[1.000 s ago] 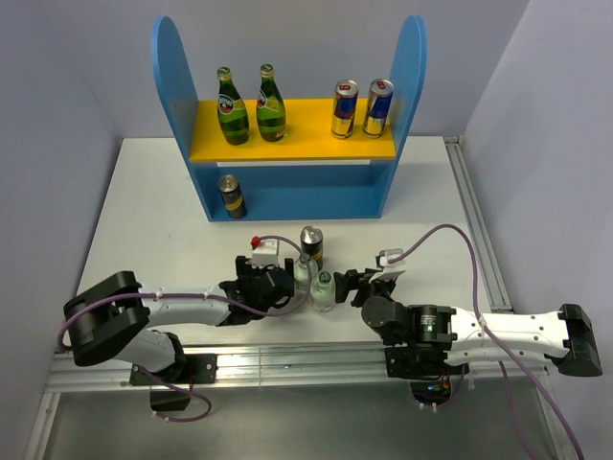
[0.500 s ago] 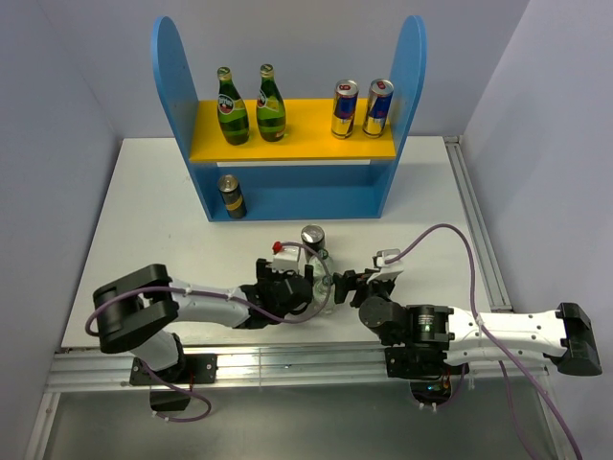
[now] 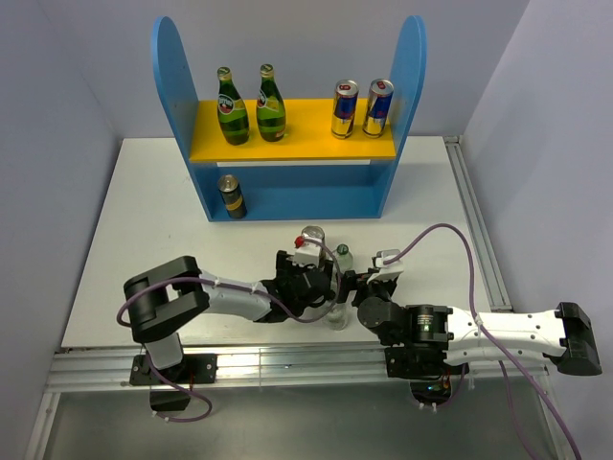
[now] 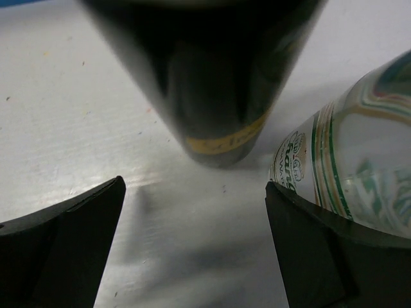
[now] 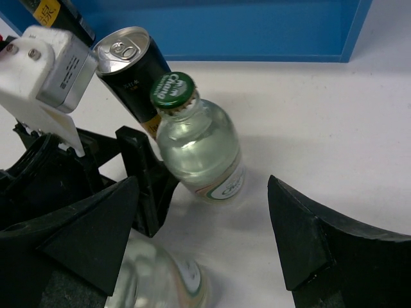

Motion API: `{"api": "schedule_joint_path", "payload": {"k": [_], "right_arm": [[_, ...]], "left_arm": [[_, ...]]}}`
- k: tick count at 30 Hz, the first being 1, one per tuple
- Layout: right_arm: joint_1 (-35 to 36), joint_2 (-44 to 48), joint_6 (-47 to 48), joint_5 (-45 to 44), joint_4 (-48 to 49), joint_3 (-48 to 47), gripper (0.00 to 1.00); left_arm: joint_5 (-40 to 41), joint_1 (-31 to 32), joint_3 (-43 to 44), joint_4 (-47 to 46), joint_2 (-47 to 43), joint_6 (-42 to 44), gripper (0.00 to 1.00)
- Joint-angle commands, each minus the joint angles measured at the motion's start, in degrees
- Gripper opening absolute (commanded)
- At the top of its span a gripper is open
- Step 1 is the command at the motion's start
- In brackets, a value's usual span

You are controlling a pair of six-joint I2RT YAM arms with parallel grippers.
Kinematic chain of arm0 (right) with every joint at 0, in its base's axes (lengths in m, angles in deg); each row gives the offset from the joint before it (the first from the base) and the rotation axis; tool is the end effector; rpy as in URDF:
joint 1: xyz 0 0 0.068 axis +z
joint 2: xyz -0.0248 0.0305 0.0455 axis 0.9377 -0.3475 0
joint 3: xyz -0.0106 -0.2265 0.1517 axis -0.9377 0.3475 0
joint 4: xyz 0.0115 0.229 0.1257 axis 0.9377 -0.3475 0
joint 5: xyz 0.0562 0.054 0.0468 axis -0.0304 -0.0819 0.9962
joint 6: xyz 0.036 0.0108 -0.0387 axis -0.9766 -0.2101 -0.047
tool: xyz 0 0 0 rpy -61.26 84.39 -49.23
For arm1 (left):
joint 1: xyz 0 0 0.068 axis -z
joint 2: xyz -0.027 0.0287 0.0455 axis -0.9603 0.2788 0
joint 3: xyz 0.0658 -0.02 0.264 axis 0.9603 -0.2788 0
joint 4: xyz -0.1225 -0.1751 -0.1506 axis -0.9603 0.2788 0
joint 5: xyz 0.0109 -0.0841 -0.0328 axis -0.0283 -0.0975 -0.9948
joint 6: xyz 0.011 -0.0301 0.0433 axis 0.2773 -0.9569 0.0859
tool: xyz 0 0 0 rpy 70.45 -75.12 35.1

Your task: Place and organize the beverage onto the shelf

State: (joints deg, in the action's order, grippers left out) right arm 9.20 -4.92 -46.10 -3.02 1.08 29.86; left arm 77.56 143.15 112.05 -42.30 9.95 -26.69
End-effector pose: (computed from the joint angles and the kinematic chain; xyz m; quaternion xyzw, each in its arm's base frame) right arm 0.0593 0.1406 0.2177 -0.0262 0.7859 0.1432 0.6009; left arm 0.1397 -0.2986 0.1420 0.0772 0.8524 -0.0959 0.5082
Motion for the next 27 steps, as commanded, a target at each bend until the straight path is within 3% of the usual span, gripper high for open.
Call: {"api": "schedule_joint_path", "payload": {"k": [1,27], "right_arm": [[0.49,-0.27,-0.4,-0.2,3.01,-0.54,0.88],[0.49,-0.71,-0.05,-0.02,3.27,-0.63,0.88]], "left_arm": [[-0.52,-0.17,4.52,-4.81,1.22,2.82,0.98],[4.67,-1.93,4.27,-12.01,2.45,6.78,0.97]]}}
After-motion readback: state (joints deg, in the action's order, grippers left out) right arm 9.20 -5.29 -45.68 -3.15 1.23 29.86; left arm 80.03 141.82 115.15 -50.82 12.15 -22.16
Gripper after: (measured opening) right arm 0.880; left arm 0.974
